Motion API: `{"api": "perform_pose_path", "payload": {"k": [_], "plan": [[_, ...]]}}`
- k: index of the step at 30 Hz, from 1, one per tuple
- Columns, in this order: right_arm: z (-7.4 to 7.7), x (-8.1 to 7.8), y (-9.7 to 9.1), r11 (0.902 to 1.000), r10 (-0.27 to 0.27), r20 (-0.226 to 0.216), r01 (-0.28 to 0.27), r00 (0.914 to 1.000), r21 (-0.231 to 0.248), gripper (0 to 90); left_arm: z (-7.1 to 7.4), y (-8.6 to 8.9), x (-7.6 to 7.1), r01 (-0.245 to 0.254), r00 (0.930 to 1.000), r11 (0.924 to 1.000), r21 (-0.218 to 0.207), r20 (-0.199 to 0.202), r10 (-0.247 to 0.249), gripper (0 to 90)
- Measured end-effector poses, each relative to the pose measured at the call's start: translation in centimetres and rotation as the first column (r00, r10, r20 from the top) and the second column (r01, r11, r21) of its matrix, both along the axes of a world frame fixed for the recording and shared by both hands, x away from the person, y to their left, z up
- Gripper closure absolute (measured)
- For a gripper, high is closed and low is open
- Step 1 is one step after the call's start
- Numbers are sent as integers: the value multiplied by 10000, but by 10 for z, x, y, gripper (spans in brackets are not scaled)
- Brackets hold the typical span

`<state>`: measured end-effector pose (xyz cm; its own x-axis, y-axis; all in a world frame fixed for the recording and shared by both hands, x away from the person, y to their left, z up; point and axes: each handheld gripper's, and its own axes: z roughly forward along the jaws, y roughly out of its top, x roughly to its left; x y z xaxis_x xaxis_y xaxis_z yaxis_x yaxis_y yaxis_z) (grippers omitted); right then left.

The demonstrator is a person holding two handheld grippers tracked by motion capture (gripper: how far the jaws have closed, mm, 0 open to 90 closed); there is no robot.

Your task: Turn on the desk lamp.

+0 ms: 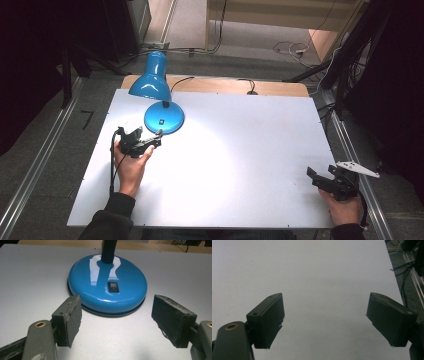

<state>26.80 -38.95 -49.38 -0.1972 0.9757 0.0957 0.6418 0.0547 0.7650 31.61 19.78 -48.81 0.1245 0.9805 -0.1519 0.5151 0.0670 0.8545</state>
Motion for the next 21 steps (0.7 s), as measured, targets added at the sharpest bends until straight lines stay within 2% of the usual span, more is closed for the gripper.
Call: {"api": "perform_pose_path", "payload": {"k": [21], "plan": [[1,-1,-1,10000,5,35,-5,10000,8,132,2,3,-17,-59,9999,10000,68,102,58,248]]}}
